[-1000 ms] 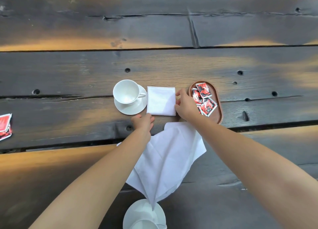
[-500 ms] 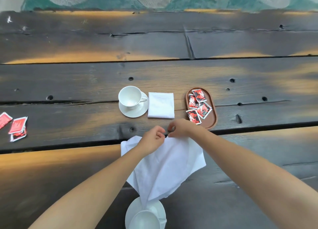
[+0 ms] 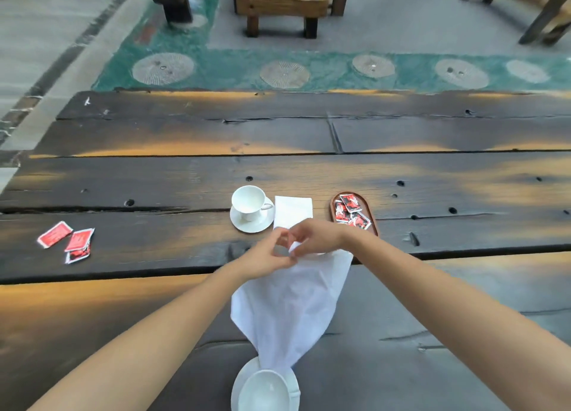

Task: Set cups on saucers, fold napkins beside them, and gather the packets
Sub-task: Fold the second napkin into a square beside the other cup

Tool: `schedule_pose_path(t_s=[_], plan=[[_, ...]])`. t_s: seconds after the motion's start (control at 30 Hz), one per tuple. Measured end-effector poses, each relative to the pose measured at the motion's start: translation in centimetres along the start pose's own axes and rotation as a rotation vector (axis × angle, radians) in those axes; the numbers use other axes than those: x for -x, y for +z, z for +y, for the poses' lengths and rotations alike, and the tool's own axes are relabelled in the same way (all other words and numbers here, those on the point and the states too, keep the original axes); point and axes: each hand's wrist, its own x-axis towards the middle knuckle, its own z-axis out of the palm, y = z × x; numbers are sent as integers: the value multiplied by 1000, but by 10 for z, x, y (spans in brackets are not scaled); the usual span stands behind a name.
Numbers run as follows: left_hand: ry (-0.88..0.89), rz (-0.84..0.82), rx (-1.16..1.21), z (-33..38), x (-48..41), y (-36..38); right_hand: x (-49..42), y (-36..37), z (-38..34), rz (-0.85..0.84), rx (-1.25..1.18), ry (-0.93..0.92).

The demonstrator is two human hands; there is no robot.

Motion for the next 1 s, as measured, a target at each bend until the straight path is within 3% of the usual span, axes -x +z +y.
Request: schedule_pose_path(t_s=[0.1,0.2,0.37,0.43,0.6,1.0], plan=[[-31,28,57,16,28,-25,12,-6,-31,96,-68,-108],[-1,79,-76,29,54,-46,15,-8,-63,202,-54,-230],[102,258,-349,42,105,-87,15,-20,-113,223,226,-321],[133,275,-352,44,127,-106,16,-28,-135,194,265,-362],[188,356,-329,54,180,-151,22,-49,-209,342,-8,-529],[87,758,-480,10,298,-250,17,-47,-279,229,179,-549]])
